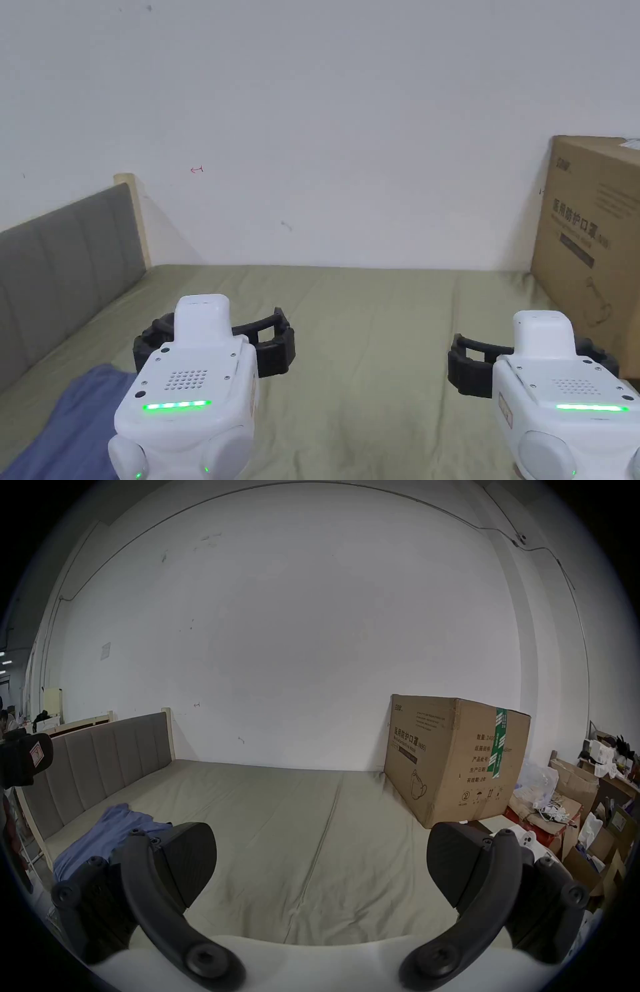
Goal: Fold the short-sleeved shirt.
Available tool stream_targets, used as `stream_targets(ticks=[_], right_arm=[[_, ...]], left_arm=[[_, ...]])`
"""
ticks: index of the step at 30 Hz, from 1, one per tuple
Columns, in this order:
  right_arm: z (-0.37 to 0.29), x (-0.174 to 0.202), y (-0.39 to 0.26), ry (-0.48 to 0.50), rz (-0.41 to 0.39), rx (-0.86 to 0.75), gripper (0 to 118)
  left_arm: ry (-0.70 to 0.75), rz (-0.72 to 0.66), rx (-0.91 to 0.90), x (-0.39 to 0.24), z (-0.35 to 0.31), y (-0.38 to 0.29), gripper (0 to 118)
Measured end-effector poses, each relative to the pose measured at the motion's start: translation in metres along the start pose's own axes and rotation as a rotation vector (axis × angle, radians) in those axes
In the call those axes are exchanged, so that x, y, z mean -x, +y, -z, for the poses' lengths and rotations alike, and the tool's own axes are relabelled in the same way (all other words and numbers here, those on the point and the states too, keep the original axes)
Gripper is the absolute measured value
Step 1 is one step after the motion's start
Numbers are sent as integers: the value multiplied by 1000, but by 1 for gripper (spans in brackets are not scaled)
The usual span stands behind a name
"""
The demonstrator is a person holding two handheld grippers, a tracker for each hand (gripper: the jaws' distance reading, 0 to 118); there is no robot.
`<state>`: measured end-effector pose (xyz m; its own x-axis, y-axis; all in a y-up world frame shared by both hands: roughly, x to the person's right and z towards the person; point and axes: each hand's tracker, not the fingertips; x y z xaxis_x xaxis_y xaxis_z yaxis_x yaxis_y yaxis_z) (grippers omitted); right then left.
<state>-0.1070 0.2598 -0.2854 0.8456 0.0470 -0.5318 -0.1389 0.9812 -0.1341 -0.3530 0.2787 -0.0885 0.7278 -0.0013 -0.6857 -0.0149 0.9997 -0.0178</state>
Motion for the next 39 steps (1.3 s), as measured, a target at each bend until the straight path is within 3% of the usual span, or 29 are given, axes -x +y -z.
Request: stream_targets(ticks=[39], right_arm=[[1, 6, -5, 9, -11, 14, 118]], left_arm=[[-2, 13, 25, 2, 1, -5, 118]])
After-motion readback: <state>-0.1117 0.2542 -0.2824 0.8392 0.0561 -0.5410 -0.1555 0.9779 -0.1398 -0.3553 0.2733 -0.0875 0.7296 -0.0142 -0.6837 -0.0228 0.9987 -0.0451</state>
